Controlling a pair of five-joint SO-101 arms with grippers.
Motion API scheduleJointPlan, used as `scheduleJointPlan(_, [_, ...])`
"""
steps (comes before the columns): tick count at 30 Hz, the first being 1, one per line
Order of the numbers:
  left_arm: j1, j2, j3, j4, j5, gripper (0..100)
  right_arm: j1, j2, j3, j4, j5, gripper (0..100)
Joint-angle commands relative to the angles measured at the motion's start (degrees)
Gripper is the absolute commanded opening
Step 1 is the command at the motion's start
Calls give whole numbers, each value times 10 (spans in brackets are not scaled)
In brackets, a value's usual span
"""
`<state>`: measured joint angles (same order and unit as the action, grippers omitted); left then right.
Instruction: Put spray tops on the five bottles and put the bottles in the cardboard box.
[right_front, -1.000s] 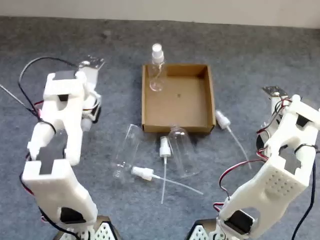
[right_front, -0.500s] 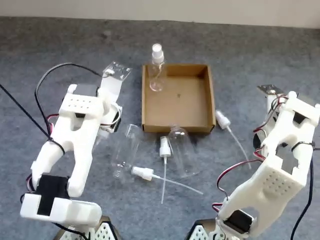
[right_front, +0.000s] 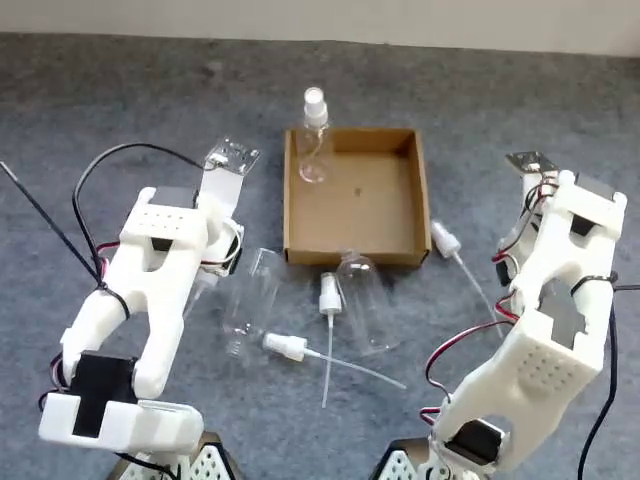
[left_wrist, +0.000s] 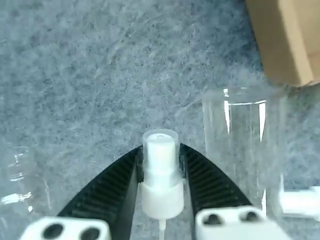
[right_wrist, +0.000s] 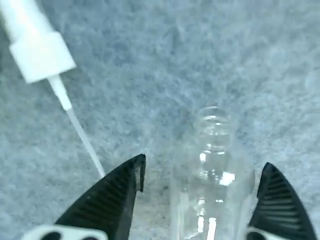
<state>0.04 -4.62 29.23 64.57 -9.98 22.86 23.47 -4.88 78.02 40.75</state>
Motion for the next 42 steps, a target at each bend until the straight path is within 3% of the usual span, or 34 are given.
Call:
scheduleJointPlan(1, [9,-26,-2,-8,6,4,10,-11,-26,-4,18,310])
scheduleJointPlan(7, [9,-24,-2,-8,6,4,25,8,-26,-7,36,304])
scheduleJointPlan(16, [8,-28,-5,-8,8,4,22,3,-100,32,33,1])
scheduleJointPlan(23, [8,-34,-63,0,11,3,-26,3,-386,233,-55,4])
scheduleJointPlan(26, [8,-73,-91,35,23,3,-57,-15,-491,233,-121,4])
scheduleJointPlan(29, [8,-147,-103,59,37,3,-91,-57,-500,233,-177,4])
scheduleJointPlan(32, [8,-234,-104,69,39,3,-147,-119,-447,233,-200,4])
scheduleJointPlan(37, [8,-356,-102,98,39,4,-277,-281,-227,226,-206,4])
scheduleJointPlan(42, [8,-478,-103,94,40,4,-414,-458,18,71,-251,4])
